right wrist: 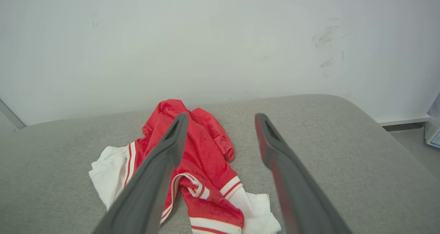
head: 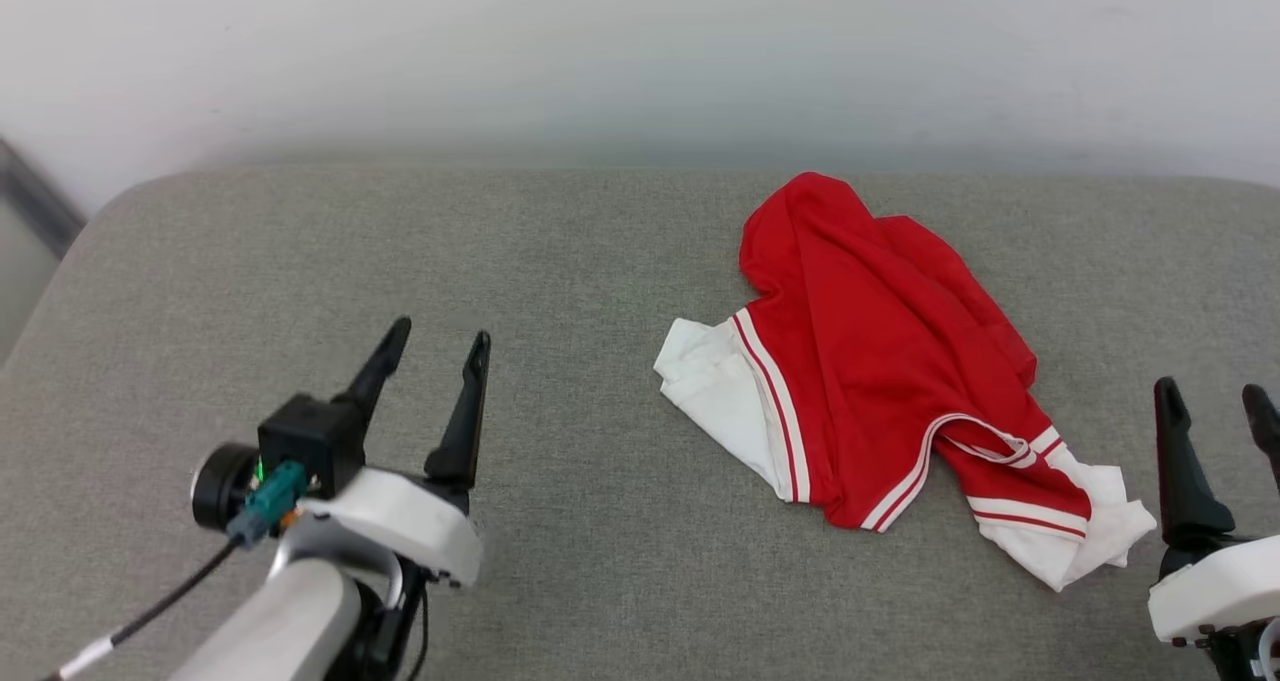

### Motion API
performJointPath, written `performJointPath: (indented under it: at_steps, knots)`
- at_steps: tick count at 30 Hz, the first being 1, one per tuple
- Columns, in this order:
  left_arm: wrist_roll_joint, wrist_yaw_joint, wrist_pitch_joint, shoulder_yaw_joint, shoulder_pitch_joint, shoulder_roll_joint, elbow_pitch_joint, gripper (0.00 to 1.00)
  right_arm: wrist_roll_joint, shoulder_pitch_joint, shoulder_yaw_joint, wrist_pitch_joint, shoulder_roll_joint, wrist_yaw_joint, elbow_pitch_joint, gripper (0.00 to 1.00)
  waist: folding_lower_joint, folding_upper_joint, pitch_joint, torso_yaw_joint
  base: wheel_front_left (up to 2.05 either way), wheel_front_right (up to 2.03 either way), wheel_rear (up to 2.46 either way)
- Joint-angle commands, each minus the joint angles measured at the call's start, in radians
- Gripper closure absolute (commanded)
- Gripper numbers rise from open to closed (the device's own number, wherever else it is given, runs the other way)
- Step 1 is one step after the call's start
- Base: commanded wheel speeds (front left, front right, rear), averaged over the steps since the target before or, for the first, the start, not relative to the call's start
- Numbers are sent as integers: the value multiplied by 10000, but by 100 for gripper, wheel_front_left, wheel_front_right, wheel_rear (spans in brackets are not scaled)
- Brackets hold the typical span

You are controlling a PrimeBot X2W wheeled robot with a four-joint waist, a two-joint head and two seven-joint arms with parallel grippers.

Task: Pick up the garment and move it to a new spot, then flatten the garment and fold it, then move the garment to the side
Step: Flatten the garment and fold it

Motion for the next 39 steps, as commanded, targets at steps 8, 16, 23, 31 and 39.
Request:
performJointPath:
  at_steps: [8, 16, 23, 31, 39]
  knots:
    - [159, 393, -23, 884, 1707, -452, -1180, 0, 150, 150, 123, -246, 6, -7, 226, 0, 2, 0, 18, -115, 0, 0, 0]
    - [606, -545, 1991, -114, 617, 120, -1456, 0, 99, -194, 230, -333, 8, -7, 294, 0, 2, 0, 778, -481, 0, 0, 0]
    - [488, -999, 4671, -797, -1055, 58, -1316, 0, 71, -420, 354, -540, 8, -7, 497, 0, 2, 0, 1496, -896, 0, 0, 0]
    - [440, -1388, 7216, -1372, -3103, -330, -913, 0, 96, -793, 546, -815, 10, -7, 660, 0, 2, 0, 2465, -1481, 0, 0, 0]
    - [222, -1978, 8516, -1788, -4334, -860, 447, 0, 183, -1060, 743, -1082, 11, -7, 867, 0, 2, 0, 3134, -1997, 0, 0, 0]
